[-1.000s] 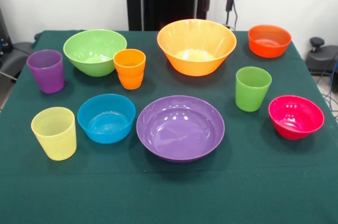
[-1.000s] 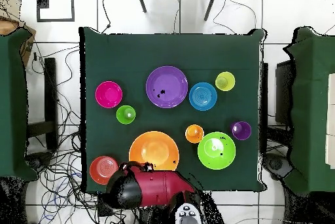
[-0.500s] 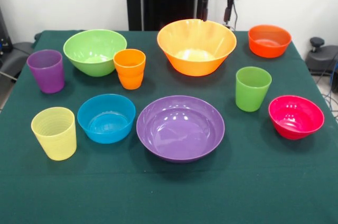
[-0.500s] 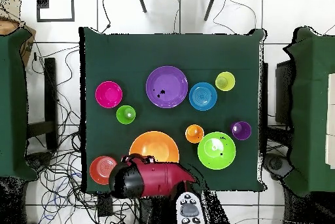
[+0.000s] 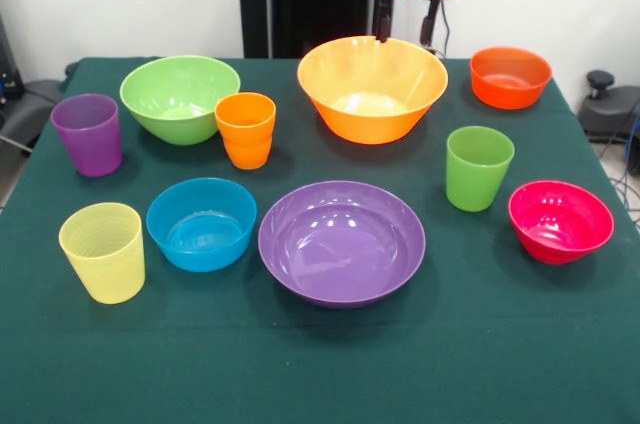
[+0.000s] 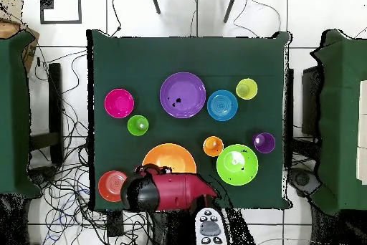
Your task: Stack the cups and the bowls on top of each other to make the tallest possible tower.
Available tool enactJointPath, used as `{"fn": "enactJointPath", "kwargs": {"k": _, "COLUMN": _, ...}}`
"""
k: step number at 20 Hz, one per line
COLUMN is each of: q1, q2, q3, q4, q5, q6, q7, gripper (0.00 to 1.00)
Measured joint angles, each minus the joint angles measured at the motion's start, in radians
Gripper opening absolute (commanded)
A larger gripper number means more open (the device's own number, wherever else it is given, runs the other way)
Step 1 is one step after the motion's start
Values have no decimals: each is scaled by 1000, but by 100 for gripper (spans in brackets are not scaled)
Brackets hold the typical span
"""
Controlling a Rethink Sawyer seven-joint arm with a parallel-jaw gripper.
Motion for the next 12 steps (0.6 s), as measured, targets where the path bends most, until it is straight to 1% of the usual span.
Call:
{"fn": "enactJointPath", "kwargs": {"k": 4, "q1": -20, "q2": -28, "q3": 2, "q4": -2, "q5": 7, "q6": 46, "q7": 0, "gripper": 100}}
{"fn": "enactJointPath", "kwargs": {"k": 6, "q1": -24, "q2": -44, "q3": 1, "q4": -13, "q5": 7, "q6": 84, "q7": 0, "gripper": 100}}
{"fn": "enactJointPath", "kwargs": {"k": 7, "q1": -24, "q2": -55, "q3": 1, "q4": -27, "q5": 7, "q6": 121, "q7": 0, "gripper": 100}}
{"fn": "enactJointPath", "kwargs": {"k": 12, "q1": -27, "q2": -83, "q3": 2, "q4": -57, "q5": 9, "q6": 200, "q7": 0, "gripper": 100}}
